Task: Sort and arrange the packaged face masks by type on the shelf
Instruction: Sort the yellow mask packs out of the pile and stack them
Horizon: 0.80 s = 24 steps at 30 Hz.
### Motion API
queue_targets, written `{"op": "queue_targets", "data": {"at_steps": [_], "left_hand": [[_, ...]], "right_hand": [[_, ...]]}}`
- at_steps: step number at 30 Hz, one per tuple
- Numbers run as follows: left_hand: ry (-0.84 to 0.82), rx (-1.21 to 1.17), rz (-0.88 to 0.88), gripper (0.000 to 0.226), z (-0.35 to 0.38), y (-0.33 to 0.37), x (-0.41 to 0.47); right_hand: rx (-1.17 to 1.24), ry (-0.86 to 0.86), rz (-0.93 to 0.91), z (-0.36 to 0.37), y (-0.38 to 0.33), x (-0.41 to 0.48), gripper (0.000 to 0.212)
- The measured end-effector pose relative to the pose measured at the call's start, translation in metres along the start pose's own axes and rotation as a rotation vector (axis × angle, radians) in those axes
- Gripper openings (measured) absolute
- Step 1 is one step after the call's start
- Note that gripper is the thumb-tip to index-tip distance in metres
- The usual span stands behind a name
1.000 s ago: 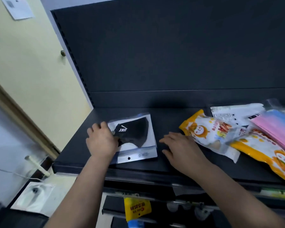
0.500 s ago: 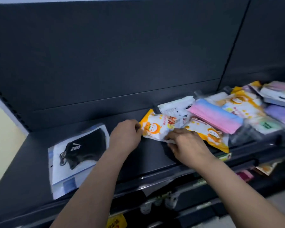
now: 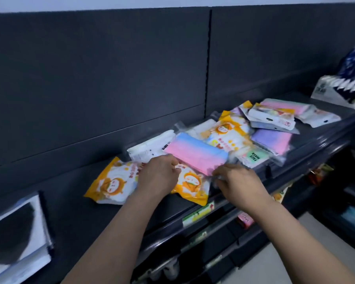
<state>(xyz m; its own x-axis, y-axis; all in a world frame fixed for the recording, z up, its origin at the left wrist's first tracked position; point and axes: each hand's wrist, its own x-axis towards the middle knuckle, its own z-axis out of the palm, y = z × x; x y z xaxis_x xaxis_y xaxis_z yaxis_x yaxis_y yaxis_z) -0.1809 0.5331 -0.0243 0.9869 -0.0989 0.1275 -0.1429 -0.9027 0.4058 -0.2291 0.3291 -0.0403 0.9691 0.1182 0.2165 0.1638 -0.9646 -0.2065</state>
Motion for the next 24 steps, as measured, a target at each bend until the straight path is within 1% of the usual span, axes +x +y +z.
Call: {"op": "queue_targets", "data": {"at_steps": [4, 7, 11, 13, 15, 17, 19, 21, 24], "left_hand": [[0.011, 0.024, -0.029, 0.029, 0.022, 0.043, 0.024], [0.035, 0.035, -0.103, 0.032, 0.028, 0.056, 0.034], [0.100, 0.070, -0.240, 0.033, 0.026, 0.055, 0.030], [0.114, 0.118, -0.341, 0.036, 0.024, 0.046, 0.023], [0.076, 0.178, -0.463, 0.045, 0.022, 0.036, 0.015], [0.030, 0.207, -0.601, 0.055, 0.023, 0.029, 0.007], [-0.003, 0.197, -0.694, 0.061, 0.028, 0.026, 0.003], [-0.060, 0.184, -0.712, 0.058, 0.035, 0.026, 0.003], [-0.085, 0.195, -0.684, 0.053, 0.042, 0.038, 0.009]], "right_hand": [[0.032, -0.014, -0.018, -0.006, 0.058, 0.016, 0.025], [0.066, -0.019, -0.081, -0.007, 0.076, 0.032, 0.027], [0.202, -0.011, -0.272, 0.003, 0.071, 0.058, 0.025], [0.204, -0.027, -0.381, 0.009, 0.063, 0.069, 0.025], [0.170, -0.044, -0.460, 0.015, 0.056, 0.079, 0.027], [0.140, -0.091, -0.504, 0.020, 0.050, 0.085, 0.036], [0.109, -0.151, -0.532, 0.023, 0.048, 0.090, 0.043], [0.054, -0.193, -0.545, 0.025, 0.049, 0.092, 0.046], [-0.012, -0.185, -0.515, 0.023, 0.057, 0.093, 0.044]]}}
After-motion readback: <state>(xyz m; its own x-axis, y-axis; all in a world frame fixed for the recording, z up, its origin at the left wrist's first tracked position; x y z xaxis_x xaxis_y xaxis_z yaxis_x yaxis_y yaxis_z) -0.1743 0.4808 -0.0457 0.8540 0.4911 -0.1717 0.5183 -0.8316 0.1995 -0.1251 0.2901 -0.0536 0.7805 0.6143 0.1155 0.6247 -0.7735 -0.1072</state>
